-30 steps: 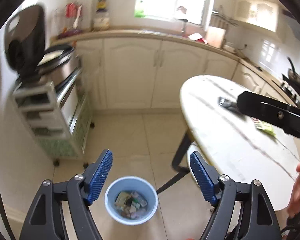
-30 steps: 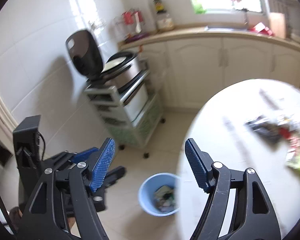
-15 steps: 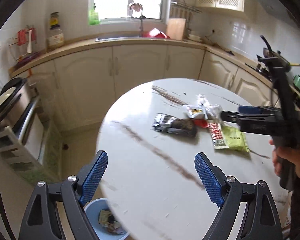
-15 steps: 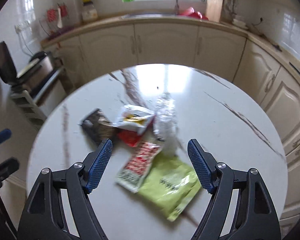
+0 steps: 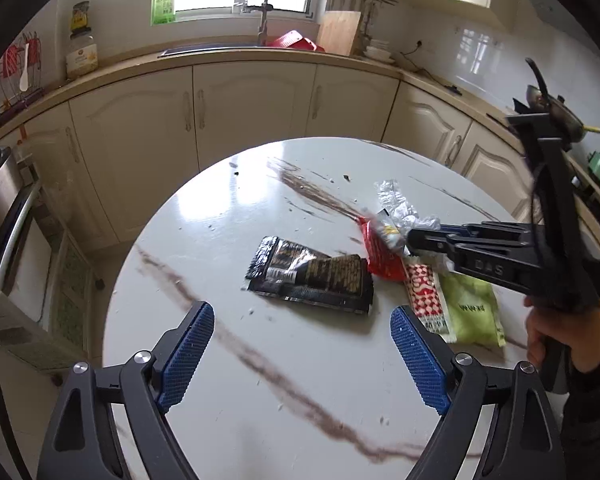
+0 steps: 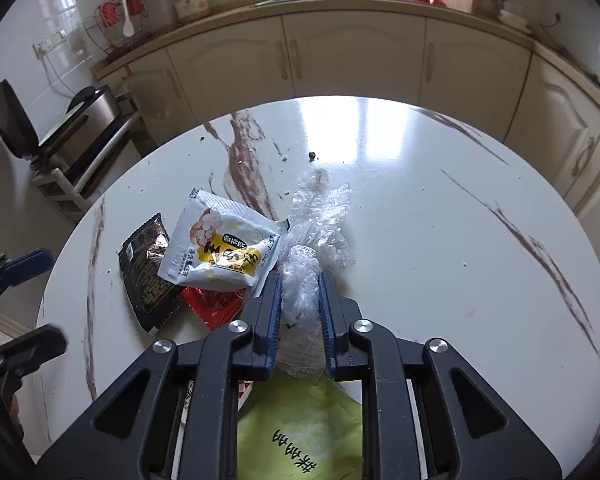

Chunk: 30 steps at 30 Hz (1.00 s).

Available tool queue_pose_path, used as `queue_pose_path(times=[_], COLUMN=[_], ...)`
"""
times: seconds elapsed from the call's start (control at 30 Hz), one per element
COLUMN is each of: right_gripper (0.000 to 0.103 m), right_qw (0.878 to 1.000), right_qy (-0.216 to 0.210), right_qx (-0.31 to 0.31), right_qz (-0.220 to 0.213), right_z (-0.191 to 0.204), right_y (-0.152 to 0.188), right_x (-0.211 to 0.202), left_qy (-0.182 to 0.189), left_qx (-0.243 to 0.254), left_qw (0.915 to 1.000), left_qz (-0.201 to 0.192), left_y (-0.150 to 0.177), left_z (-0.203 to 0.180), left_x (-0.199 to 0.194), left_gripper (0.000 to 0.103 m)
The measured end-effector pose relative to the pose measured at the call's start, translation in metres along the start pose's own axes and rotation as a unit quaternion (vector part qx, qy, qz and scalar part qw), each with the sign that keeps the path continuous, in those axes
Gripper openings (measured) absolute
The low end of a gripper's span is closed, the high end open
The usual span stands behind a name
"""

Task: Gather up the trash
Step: 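Grasp the clear plastic wrap with the right tool while the left tool grasps the white-yellow snack packet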

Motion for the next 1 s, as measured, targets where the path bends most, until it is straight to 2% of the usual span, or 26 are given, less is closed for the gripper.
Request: queue_pose_path(times=[0.23, 0.33, 0.43, 0.5, 0.57, 0.63, 0.83, 0.93, 1.0], right_gripper=[0.014, 0.014, 0.014, 0.014, 0.014, 0.014, 0.014, 0.014, 0.014], right_qw=[1.0, 1.0, 0.999, 0.999, 0.999, 0.999, 0.999, 0.998, 0.998], right_qy=[0.001, -0.01, -0.008, -0.011, -0.017, -0.022, -0.027, -0.028, -0.029], right_qx=[-0.003, 0.005, 0.001, 0.002, 0.007, 0.013, 0.025, 0.028, 0.03], right_qz=[-0.024, -0.026, -0.032, -0.034, -0.037, -0.04, -0.04, -0.038, -0.039], right_z=[-0.011, -0.016, -0.02, -0.021, -0.021, -0.024, -0.037, -0.042, -0.045], right_y=[0.003, 0.004, 0.007, 0.008, 0.008, 0.011, 0.018, 0.022, 0.024], right_x=[-0.026, -0.034, -0.044, -0.048, -0.052, -0.057, -0.063, -0.065, -0.066], left_qy=[-0.024, -0.027, -0.047, -0.021, -0.029, -0.021, -0.008, 0.005, -0.002], left_qx=[0.026, 0.018, -0.011, -0.013, 0.006, 0.021, 0.018, 0.016, 0.023], left_qw=[0.9991, 0.9991, 0.9986, 0.9995, 0.9994, 0.9993, 0.9994, 0.9986, 0.9983], left_qz=[0.023, 0.028, 0.022, 0.019, 0.019, 0.024, 0.029, 0.049, 0.054], left_y=[-0.019, -0.027, -0.038, -0.041, -0.047, -0.05, -0.067, -0.072, -0.076], left_z=[-0.01, -0.013, -0.01, -0.017, -0.028, -0.039, -0.057, -0.058, -0.057], left_x=[0.051, 0.065, 0.069, 0.074, 0.081, 0.092, 0.119, 0.135, 0.143], left_gripper=[0.087, 0.087, 0.087, 0.087, 0.087, 0.087, 0.085, 0.062, 0.059])
Point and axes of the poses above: each gripper's, at about its wrist camera, not at the fingertips, and x roughly the way its jaws point, z to its left, y to its underside, the point moved 4 cm from there along x, roughly the way its jaws point, and after that the axes turned 4 degrees about x, right-handed, at the moved point
